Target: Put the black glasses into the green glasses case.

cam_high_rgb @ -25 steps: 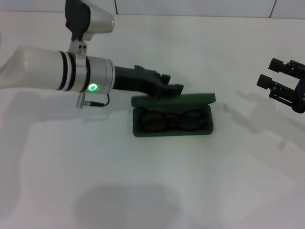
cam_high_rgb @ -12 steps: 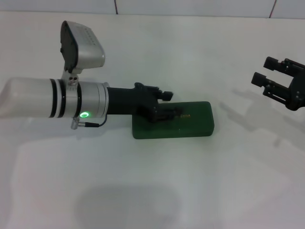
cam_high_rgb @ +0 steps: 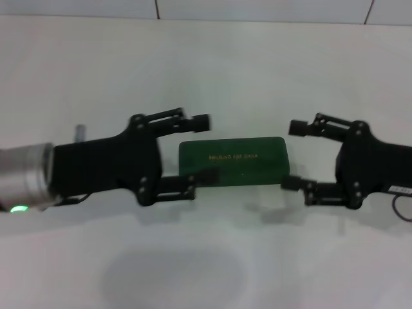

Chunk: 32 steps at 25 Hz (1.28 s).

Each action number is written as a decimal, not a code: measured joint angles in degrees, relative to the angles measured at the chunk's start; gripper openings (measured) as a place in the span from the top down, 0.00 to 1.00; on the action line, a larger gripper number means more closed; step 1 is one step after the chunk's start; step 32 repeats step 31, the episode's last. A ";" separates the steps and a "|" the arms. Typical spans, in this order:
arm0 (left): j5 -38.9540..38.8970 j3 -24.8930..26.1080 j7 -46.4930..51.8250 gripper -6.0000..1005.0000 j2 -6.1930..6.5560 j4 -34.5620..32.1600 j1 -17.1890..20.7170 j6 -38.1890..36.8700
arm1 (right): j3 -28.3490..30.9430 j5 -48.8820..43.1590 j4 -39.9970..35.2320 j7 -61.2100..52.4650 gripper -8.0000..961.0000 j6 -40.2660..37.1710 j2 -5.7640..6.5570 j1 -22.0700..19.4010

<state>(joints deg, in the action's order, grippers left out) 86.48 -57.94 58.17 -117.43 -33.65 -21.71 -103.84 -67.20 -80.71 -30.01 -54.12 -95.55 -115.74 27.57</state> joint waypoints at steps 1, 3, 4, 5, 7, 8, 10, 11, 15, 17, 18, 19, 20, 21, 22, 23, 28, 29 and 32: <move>0.17 0.05 -1.32 0.38 0.20 -0.05 0.79 -0.42 | -0.50 -0.53 0.34 0.69 0.28 0.01 -0.17 0.34; 1.24 -0.36 -3.72 0.33 0.52 -0.07 1.57 -1.74 | -2.24 -0.49 1.32 2.03 0.22 0.12 -0.24 0.84; 2.22 -0.56 -5.05 0.31 0.60 -0.07 1.87 -2.57 | -2.24 -0.49 1.32 2.03 0.19 0.12 -0.24 0.84; 3.11 -0.70 -6.18 0.28 0.60 -0.08 2.03 -3.26 | -2.71 -0.47 1.66 2.31 0.15 0.16 -0.25 1.09; 4.24 -0.60 -7.33 0.23 0.53 -0.21 2.51 -3.85 | -3.20 -0.42 2.73 2.66 0.12 0.68 -0.29 2.33; 4.45 0.08 -7.55 0.21 0.47 -0.17 3.02 -3.94 | -3.23 -0.35 3.04 2.70 0.10 1.00 -0.34 2.87; 4.45 0.38 -7.56 0.16 0.48 0.00 3.17 -3.94 | -3.26 -0.20 3.33 2.71 0.07 1.76 -0.41 3.74; 4.46 0.61 -7.58 0.14 0.54 0.22 3.29 -3.92 | -3.34 -0.17 3.34 2.72 0.07 2.02 -0.43 4.00; 4.49 0.79 -8.03 0.11 0.68 0.16 3.86 -3.88 | -3.81 -0.15 3.36 2.74 0.07 2.35 -0.45 4.26; 4.35 0.81 -8.72 0.11 0.75 -0.02 4.29 -3.95 | -3.98 -0.15 3.37 2.75 0.07 2.43 -0.45 4.27; 4.23 0.81 -9.05 0.11 0.80 -0.03 4.44 -3.99 | -4.03 -0.18 3.38 2.76 0.07 2.46 -0.46 4.28; 4.22 0.81 -9.31 0.11 0.85 -0.03 4.61 -4.03 | -4.06 -0.23 3.39 2.77 0.07 2.49 -0.46 4.28; 4.22 0.81 -9.45 0.11 0.88 -0.04 4.71 -4.05 | -4.08 -0.28 3.39 2.77 0.07 2.49 -0.46 4.29; 4.21 0.81 -9.60 0.11 0.90 -0.05 4.80 -4.08 | -4.11 -0.28 3.39 2.78 0.07 2.46 -0.46 4.29; 4.21 0.81 -9.72 0.11 0.93 -0.05 4.89 -4.09 | -4.13 -0.26 3.39 2.78 0.07 2.34 -0.46 4.30; 4.21 0.81 -9.79 0.11 0.95 -0.05 4.95 -4.10 | -4.14 -0.22 3.39 2.79 0.07 2.23 -0.46 4.30; 4.16 0.82 -9.81 0.11 0.97 -0.09 4.97 -4.14 | -4.17 -0.15 3.39 2.80 0.07 2.13 -0.45 4.32; 4.14 0.81 -9.81 0.11 0.97 -0.09 4.95 -4.15 | -4.17 -0.14 3.39 2.80 0.07 2.12 -0.45 4.32; 4.03 0.81 -9.82 0.11 0.98 -0.10 4.92 -4.16 | -4.17 -0.14 3.39 2.80 0.07 2.11 -0.45 4.30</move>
